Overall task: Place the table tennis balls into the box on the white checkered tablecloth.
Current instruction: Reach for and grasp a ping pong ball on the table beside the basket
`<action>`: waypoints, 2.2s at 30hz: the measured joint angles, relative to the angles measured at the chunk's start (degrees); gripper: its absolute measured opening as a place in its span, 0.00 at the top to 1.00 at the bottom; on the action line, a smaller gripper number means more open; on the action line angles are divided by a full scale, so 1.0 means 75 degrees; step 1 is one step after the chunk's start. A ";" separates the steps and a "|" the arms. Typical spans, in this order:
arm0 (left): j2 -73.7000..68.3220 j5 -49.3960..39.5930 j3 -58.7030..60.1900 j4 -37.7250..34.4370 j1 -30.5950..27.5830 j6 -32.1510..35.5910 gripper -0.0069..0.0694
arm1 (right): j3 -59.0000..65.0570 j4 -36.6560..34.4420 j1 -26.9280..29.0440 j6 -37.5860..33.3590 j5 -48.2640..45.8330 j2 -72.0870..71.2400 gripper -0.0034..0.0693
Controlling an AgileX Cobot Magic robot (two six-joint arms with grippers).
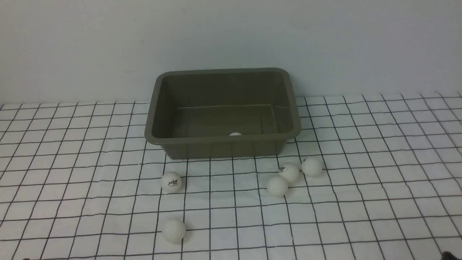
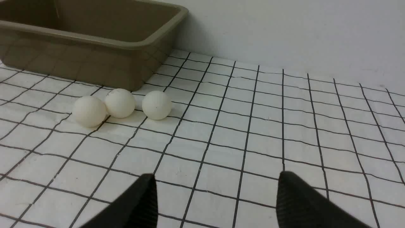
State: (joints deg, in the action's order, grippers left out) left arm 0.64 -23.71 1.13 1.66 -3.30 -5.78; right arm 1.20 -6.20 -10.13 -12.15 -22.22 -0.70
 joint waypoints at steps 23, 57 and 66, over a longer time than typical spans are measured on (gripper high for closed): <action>0.0000 0.0000 0.0000 0.0000 0.0000 0.0000 0.38 | 0.0000 0.0000 0.0000 0.0000 0.0000 0.0000 0.32; 0.0000 0.0000 0.0000 0.0000 0.0000 0.0000 0.38 | -0.2375 -0.1668 0.0000 0.0507 -0.1253 -0.0004 0.32; 0.0000 0.0000 0.0000 0.0000 0.0000 0.0000 0.38 | -0.2375 -0.2659 0.0000 0.0507 -0.0677 -0.0004 0.32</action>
State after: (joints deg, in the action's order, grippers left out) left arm 0.64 -23.71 1.13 1.66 -3.30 -5.78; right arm -16.61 -26.14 -10.13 -8.35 -27.29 -0.73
